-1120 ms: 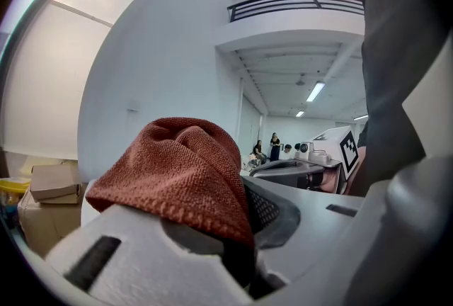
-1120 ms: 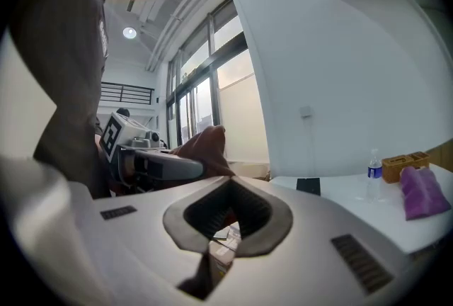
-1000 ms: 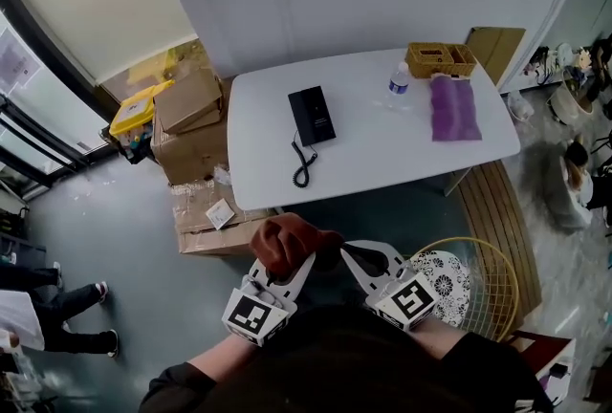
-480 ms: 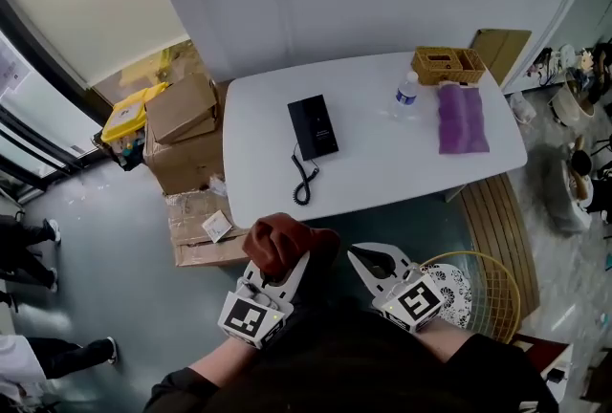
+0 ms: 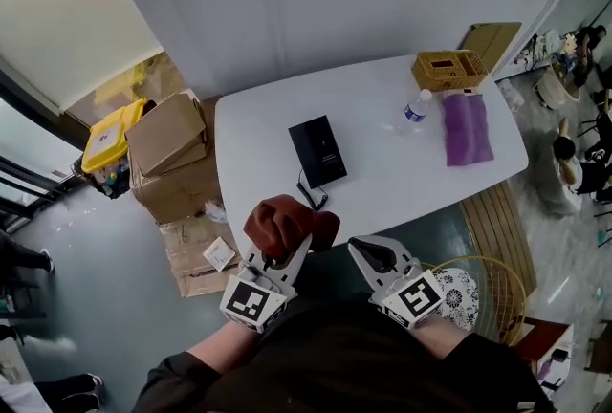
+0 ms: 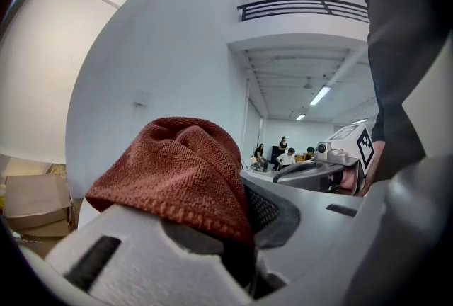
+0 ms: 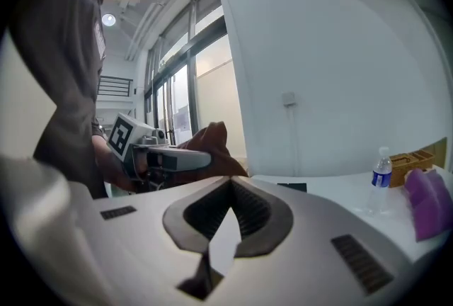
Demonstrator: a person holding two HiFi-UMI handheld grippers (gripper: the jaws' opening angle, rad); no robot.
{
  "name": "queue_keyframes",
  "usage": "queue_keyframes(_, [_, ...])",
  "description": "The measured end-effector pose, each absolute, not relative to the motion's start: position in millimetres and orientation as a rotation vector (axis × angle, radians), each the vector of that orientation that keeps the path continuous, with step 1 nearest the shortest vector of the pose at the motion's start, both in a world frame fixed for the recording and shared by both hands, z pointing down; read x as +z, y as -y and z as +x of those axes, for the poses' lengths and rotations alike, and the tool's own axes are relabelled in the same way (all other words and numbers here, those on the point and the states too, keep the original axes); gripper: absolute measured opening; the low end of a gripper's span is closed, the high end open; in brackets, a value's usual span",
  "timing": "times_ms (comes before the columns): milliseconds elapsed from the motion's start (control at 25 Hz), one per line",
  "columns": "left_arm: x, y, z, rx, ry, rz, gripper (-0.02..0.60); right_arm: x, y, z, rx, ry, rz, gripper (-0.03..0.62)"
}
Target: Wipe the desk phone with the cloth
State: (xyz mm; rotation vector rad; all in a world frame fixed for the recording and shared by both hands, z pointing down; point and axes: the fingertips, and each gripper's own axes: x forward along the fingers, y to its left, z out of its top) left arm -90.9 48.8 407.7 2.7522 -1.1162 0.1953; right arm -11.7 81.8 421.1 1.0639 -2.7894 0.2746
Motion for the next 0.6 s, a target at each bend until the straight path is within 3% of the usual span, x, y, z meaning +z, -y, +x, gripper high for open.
queue_keyframes(600, [461, 74, -97, 0.244, 1.243, 2.654, 0.057, 444, 12, -1, 0.339, 2.806, 1.009, 0.026])
